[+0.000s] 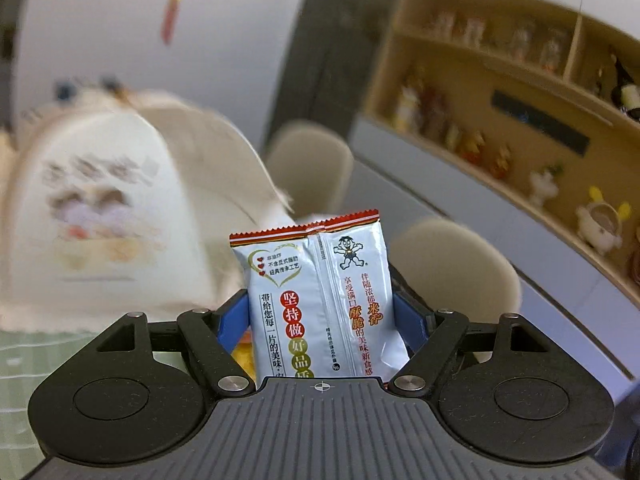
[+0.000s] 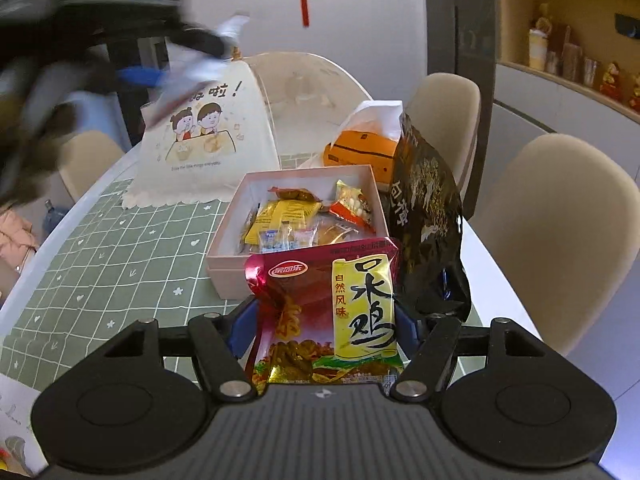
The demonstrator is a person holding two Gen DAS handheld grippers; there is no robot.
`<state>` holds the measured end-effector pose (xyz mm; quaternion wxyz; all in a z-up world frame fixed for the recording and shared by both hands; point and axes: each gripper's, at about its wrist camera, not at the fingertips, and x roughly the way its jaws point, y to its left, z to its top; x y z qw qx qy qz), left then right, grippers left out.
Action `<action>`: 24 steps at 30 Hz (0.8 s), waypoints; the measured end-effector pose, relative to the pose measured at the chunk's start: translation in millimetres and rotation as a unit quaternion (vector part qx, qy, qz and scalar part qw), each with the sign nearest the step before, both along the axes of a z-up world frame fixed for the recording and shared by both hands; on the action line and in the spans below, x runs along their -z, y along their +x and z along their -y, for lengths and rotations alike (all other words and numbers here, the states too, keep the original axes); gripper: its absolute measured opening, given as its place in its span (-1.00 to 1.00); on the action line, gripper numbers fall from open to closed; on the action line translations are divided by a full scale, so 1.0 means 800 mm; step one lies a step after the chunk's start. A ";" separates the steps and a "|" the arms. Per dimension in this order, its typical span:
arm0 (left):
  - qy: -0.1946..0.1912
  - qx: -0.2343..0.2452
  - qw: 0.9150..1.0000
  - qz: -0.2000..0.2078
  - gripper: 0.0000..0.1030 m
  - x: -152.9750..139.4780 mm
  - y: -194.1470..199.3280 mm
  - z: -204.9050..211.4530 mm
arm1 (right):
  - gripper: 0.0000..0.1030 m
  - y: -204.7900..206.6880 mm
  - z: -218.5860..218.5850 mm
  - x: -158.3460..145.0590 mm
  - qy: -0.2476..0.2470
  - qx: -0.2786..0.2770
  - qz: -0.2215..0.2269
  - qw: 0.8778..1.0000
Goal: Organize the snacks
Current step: 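Carry the white bag into the pink box and open the left gripper while the right lifts the red bag, then carry the red bag over the pink box and open the right gripper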
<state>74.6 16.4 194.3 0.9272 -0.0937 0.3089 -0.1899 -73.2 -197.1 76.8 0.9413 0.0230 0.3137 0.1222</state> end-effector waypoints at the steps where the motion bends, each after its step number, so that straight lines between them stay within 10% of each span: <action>1: -0.003 0.002 1.000 -0.026 0.58 0.013 0.025 0.004 | 0.34 0.000 0.000 0.002 0.000 0.002 -0.002 1.000; 7: -0.076 -0.031 0.996 -0.023 0.57 0.057 0.042 -0.003 | 0.35 -0.015 0.013 0.024 -0.016 0.021 -0.018 0.999; 12: 0.002 -0.040 0.999 -0.016 0.57 0.053 0.061 0.013 | 0.35 -0.002 0.024 0.051 -0.019 0.033 -0.070 0.997; 18: -0.104 -0.033 0.994 0.031 0.61 0.054 0.051 -0.003 | 0.35 0.007 0.012 0.053 -0.018 0.012 -0.068 0.997; 21: -0.041 -0.066 0.996 -0.046 0.55 0.106 0.075 0.010 | 0.35 0.013 0.003 0.056 -0.013 0.003 -0.070 0.997; 24: -0.084 -0.087 0.991 -0.060 0.55 0.133 0.073 -0.003 | 0.35 0.009 -0.005 0.056 -0.023 -0.004 -0.061 0.998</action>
